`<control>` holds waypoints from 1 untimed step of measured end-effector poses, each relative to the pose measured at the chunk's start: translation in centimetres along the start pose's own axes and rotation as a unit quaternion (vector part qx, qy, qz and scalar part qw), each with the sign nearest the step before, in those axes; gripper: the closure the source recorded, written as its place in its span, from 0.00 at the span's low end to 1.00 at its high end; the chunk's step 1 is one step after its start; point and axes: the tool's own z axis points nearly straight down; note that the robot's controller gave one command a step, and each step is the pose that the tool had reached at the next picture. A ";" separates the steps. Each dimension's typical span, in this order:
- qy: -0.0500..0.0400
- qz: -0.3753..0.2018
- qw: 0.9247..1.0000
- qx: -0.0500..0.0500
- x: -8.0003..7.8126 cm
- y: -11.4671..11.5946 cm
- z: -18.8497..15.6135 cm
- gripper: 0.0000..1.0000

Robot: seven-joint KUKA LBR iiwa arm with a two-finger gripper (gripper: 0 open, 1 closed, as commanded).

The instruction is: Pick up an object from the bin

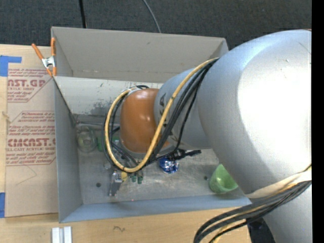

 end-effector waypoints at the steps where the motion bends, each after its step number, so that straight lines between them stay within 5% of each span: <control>1: -0.004 -0.202 0.979 -0.001 -2.6 4.0 -15.1 0.00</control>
Offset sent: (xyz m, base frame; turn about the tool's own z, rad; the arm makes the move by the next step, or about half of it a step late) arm 0.0281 0.0352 0.1485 -0.4037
